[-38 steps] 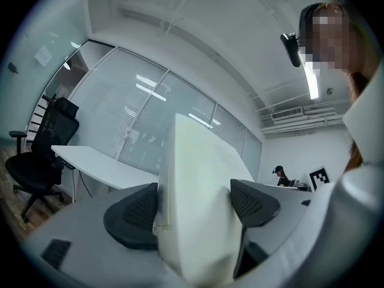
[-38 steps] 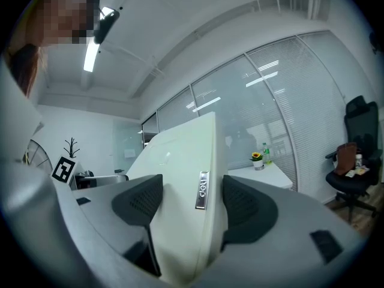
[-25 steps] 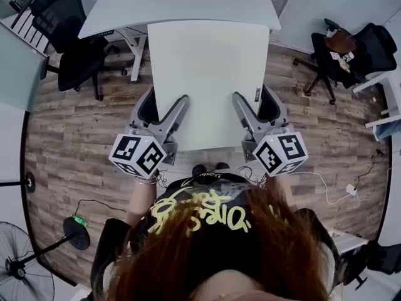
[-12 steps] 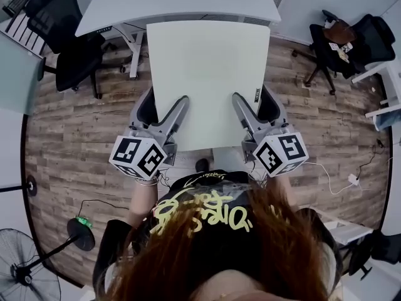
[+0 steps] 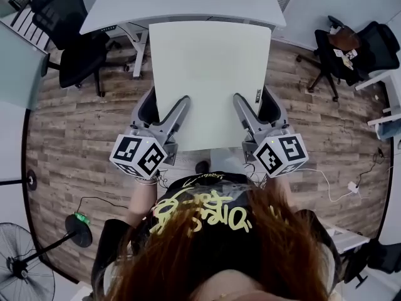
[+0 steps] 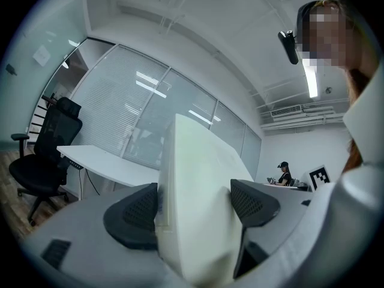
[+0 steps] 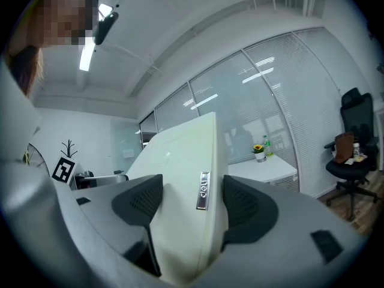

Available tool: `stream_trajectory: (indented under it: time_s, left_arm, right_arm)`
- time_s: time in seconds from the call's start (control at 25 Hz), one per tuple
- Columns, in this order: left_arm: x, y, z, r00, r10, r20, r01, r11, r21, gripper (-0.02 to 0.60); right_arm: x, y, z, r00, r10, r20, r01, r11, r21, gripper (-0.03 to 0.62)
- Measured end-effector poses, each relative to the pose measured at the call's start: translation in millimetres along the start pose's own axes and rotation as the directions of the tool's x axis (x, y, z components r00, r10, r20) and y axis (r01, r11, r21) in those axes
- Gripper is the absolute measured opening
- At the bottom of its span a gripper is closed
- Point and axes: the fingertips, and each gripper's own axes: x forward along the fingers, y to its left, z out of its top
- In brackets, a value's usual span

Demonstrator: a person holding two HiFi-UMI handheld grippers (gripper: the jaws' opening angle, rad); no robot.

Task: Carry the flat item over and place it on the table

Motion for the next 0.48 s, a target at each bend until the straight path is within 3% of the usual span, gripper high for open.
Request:
stream_trajectory:
  time_s: [0.48]
  left_arm:
    - [40, 19, 9, 0.999, 0.038, 0.011, -0.038, 0.999, 0.014, 0.380]
  right_arm:
    - [44, -28, 7, 0.999, 0.041, 0.000, -0.041, 0.999, 0.004, 0.305]
